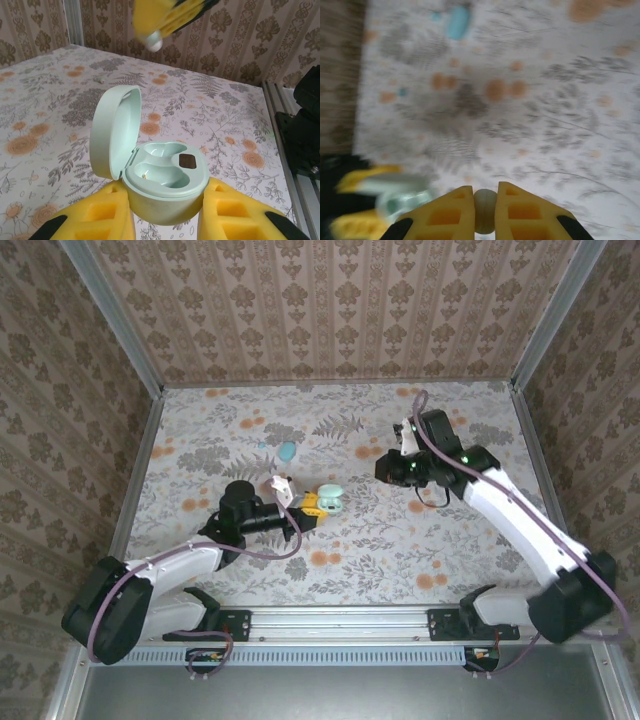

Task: Insert the wireless bluetooth earbuds into the charging case

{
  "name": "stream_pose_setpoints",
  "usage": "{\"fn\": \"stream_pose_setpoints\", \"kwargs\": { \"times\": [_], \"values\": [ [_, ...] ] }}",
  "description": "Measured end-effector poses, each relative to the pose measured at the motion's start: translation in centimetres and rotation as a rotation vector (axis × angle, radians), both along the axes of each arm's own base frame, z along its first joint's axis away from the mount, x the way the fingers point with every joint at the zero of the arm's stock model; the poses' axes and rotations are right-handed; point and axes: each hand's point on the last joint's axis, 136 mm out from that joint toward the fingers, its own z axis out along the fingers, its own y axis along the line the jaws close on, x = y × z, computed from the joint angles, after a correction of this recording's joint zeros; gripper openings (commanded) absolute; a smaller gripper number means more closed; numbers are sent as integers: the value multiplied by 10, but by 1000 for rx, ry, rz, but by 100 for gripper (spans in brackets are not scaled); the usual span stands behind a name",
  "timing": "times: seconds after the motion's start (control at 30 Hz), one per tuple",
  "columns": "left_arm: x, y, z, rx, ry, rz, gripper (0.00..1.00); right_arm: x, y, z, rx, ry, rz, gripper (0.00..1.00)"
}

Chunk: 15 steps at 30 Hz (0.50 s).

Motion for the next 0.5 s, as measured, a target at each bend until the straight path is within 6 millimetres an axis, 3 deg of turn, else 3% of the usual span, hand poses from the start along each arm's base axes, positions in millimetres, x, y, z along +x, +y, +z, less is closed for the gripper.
{"fn": "stream_pose_setpoints", "kwargs": {
  "times": [0.1,0.23,0.37,0.5],
  "values": [
    [-1,-1,4,-12,-16,-5,0,-25,25,19,97,-33,40,11],
    [-3,-6,5,-19,-24,-17,0,-41,59,16,148,-19,80,12],
    [-5,-9,8,-30,-28,-18,0,-43,84,7,168,-7,87,12],
    [-5,-10,11,-42,-33,-15,0,-39,97,-2,185,3,65,12]
  ]
}}
